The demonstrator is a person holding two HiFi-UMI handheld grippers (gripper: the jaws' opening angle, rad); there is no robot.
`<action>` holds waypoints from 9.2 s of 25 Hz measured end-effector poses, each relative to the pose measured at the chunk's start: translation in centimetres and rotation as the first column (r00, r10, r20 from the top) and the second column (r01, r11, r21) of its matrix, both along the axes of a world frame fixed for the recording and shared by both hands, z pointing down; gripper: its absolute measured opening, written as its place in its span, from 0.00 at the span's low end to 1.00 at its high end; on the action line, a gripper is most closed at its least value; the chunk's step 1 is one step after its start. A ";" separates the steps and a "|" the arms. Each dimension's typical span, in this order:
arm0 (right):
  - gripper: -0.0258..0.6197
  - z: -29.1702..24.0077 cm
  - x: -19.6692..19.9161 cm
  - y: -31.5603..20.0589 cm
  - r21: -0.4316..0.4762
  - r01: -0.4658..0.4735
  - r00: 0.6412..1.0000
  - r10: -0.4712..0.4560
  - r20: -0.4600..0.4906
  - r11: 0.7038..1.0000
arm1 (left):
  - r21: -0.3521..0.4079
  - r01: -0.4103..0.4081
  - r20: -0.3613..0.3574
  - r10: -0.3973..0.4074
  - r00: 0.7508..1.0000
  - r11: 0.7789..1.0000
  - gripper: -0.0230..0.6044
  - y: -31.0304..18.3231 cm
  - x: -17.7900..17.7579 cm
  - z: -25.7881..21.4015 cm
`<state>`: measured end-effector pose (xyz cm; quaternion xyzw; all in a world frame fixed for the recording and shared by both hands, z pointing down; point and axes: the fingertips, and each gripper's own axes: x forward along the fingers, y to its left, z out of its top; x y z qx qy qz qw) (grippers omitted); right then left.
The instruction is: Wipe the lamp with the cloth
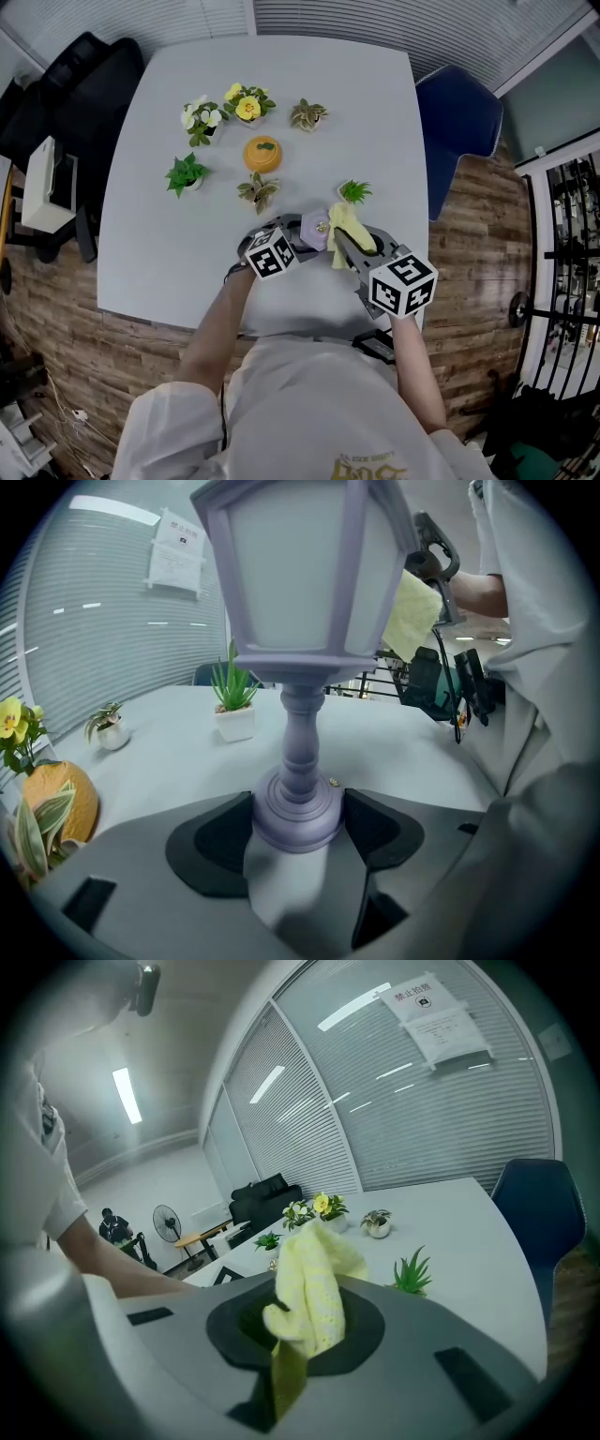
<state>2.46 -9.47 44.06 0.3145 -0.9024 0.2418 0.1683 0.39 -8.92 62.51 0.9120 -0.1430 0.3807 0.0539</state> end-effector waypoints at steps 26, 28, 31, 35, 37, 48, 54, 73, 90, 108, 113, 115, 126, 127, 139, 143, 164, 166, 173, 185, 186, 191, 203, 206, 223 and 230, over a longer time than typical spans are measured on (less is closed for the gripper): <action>0.09 0.1 -2.7 3.8 0.035 0.197 0.980 -0.195 -0.040 0.980 | 0.004 0.002 0.002 -0.002 1.000 1.000 0.52 0.0 0.0 -0.1; 0.09 0.3 -2.8 3.9 0.031 0.205 0.978 -0.204 -0.040 0.978 | 0.005 0.001 0.002 -0.001 1.000 1.000 0.52 -0.1 0.0 -0.1; 0.09 0.5 -2.9 4.2 0.020 0.222 0.975 -0.221 -0.036 0.975 | 0.004 0.001 0.003 -0.001 1.000 1.000 0.52 0.0 0.0 -0.1; 0.09 1.0 -2.8 4.7 0.010 0.251 0.967 -0.250 -0.051 0.968 | 0.006 0.000 0.002 0.000 1.000 1.000 0.52 0.0 0.0 -0.1; 0.09 1.2 -2.7 4.8 0.002 0.259 0.965 -0.258 -0.053 0.966 | 0.006 0.000 0.001 0.000 1.000 1.000 0.52 0.0 0.0 -0.1; 0.09 3.5 -2.3 5.3 -0.017 0.289 0.947 -0.288 -0.144 0.957 | 0.005 -0.001 0.000 0.001 1.000 1.000 0.52 -0.1 -0.1 -0.1; 0.09 4.3 -2.3 5.0 -0.012 0.285 0.944 -0.283 -0.170 0.958 | 0.005 -0.001 0.000 0.001 1.000 1.000 0.52 0.0 -0.1 0.0; 0.09 5.8 -2.4 3.8 -0.043 0.290 0.948 -0.293 -0.121 0.956 | -0.001 0.001 -0.001 -0.001 1.000 1.000 0.52 -0.1 0.0 0.0; 0.09 7.1 -2.5 3.4 -0.090 0.286 0.948 -0.295 -0.115 0.954 | 0.003 0.003 0.000 -0.003 1.000 1.000 0.52 -0.1 0.0 0.0; 0.09 6.7 -1.7 3.2 -0.119 0.233 0.969 -0.240 -0.052 0.965 | 0.009 0.002 0.001 -0.002 1.000 1.000 0.52 -0.1 0.1 0.0; 0.09 6.3 -0.8 2.9 -0.097 0.208 0.975 -0.214 -0.060 0.973 | 0.008 0.003 0.000 -0.003 1.000 1.000 0.52 0.0 0.1 0.0; 0.09 6.1 -0.5 2.7 -0.089 0.197 0.977 -0.203 -0.062 0.976 | 0.009 0.003 0.000 -0.003 1.000 1.000 0.52 -0.1 0.1 -0.1; 0.09 6.2 0.5 2.0 -0.066 0.136 0.988 -0.140 -0.065 0.988 | 0.010 0.003 0.001 -0.003 1.000 1.000 0.52 -0.1 0.1 0.0; 0.09 6.2 0.7 1.9 -0.067 0.125 0.990 -0.129 -0.062 0.990 | 0.010 0.003 0.001 -0.003 1.000 1.000 0.52 -0.1 0.1 0.0; 0.09 5.3 1.7 -0.2 -0.036 0.044 0.998 -0.045 -0.033 0.998 | 0.011 0.003 0.002 -0.003 1.000 1.000 0.52 -0.2 0.1 0.1; 0.09 5.0 1.3 -0.8 -0.029 0.047 0.998 -0.047 -0.028 0.998 | 0.011 0.004 0.000 -0.004 1.000 1.000 0.52 -0.1 0.2 0.0; 0.09 5.9 1.2 -1.5 -0.071 0.021 1.000 -0.020 0.013 0.997 | 0.009 0.008 0.004 -0.008 1.000 1.000 0.52 -0.2 0.1 0.0; 0.09 6.1 1.1 -1.1 -0.077 0.031 0.999 -0.030 0.013 0.997 | 0.007 0.008 0.004 -0.008 1.000 1.000 0.52 -0.2 0.1 0.0; 0.09 6.6 0.7 0.2 -0.098 0.066 0.998 -0.064 0.024 0.993 | 0.000 0.009 0.008 -0.009 1.000 1.000 0.52 -0.2 0.1 0.1; 0.09 6.4 0.7 0.7 -0.102 0.087 0.995 -0.082 0.054 0.991 | -0.002 0.009 0.007 -0.009 1.000 1.000 0.52 -0.2 0.1 0.0; 0.09 6.2 0.8 0.4 -0.097 0.079 0.995 -0.073 0.063 0.992 | -0.002 0.009 0.008 -0.009 1.000 1.000 0.52 -0.2 0.1 0.0; 0.09 5.5 0.9 -0.9 -0.094 0.044 0.992 -0.032 0.119 0.995 | -0.004 0.009 0.009 -0.009 1.000 1.000 0.52 -0.2 0.1 0.1; 0.09 5.7 1.0 -2.3 -0.151 0.039 0.977 -0.005 0.214 0.988 | -0.001 0.008 0.008 -0.008 1.000 1.000 0.52 -0.2 0.1 0.1; 0.09 5.6 0.9 -2.9 -0.159 0.030 0.972 0.008 0.234 0.987 | -0.004 0.008 0.008 -0.008 1.000 1.000 0.52 -0.3 0.1 0.2; 0.09 5.0 0.0 -5.1 -0.198 0.112 0.932 -0.034 0.362 0.974 | -0.004 0.007 0.009 -0.007 1.000 1.000 0.52 -0.3 0.0 0.2; 0.09 6.2 -0.3 -5.0 -0.201 0.127 0.952 -0.062 0.300 0.971 | -0.004 0.007 0.009 -0.007 1.000 1.000 0.52 -0.3 0.1 0.3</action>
